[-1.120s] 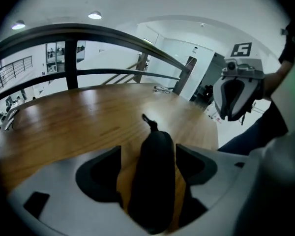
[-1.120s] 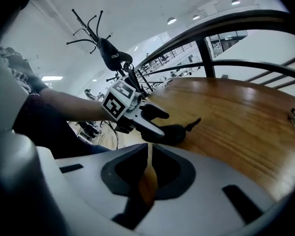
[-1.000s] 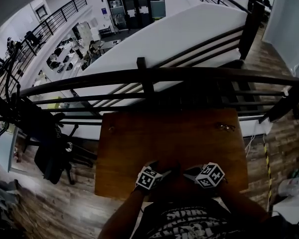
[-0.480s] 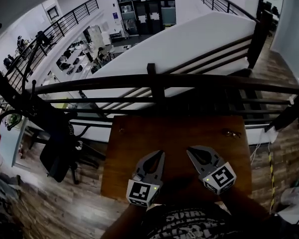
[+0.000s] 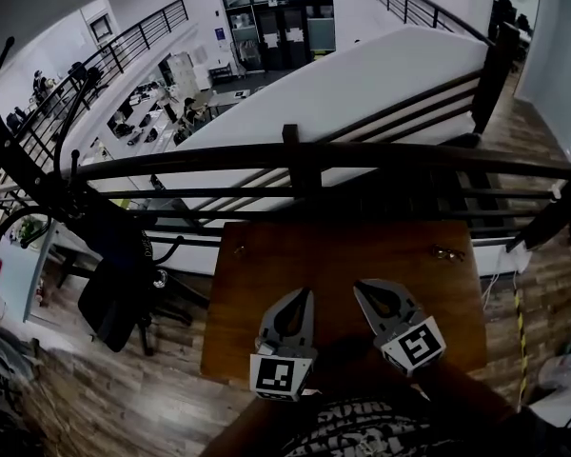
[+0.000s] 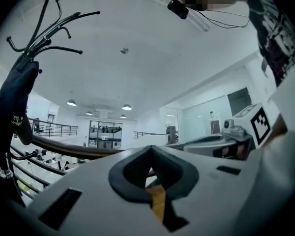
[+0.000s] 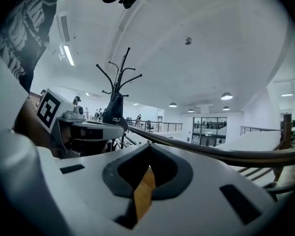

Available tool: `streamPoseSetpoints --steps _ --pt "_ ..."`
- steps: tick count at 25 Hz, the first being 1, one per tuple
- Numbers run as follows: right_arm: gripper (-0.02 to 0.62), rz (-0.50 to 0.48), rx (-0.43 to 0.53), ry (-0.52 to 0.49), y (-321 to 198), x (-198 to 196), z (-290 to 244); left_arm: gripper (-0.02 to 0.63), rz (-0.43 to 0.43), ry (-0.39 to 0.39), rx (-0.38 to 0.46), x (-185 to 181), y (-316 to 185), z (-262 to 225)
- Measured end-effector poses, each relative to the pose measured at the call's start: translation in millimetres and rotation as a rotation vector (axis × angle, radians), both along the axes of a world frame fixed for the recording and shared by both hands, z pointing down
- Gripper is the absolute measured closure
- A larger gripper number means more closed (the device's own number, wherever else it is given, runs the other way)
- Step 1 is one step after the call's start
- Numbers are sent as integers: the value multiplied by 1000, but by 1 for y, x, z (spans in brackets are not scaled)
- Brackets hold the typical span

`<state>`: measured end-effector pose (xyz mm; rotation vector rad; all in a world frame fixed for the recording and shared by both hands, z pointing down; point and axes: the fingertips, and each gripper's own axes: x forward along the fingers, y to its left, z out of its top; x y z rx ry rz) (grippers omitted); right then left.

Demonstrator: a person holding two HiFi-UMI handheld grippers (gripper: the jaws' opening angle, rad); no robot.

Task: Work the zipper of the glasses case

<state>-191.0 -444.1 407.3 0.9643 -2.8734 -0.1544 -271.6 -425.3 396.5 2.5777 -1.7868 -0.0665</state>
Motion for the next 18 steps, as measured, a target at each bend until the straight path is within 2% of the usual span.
streamPoseSetpoints --steps 6,13,18 --pt "597 26 -29 21 0 -13 9 598 52 -22 -8 -5 0 4" --pt "597 75 -19 42 0 -30 10 598 100 20 -11 -22 -3 7" --pt "597 103 -47 55 7 -43 16 598 144 -17 -26 -33 -2 20"
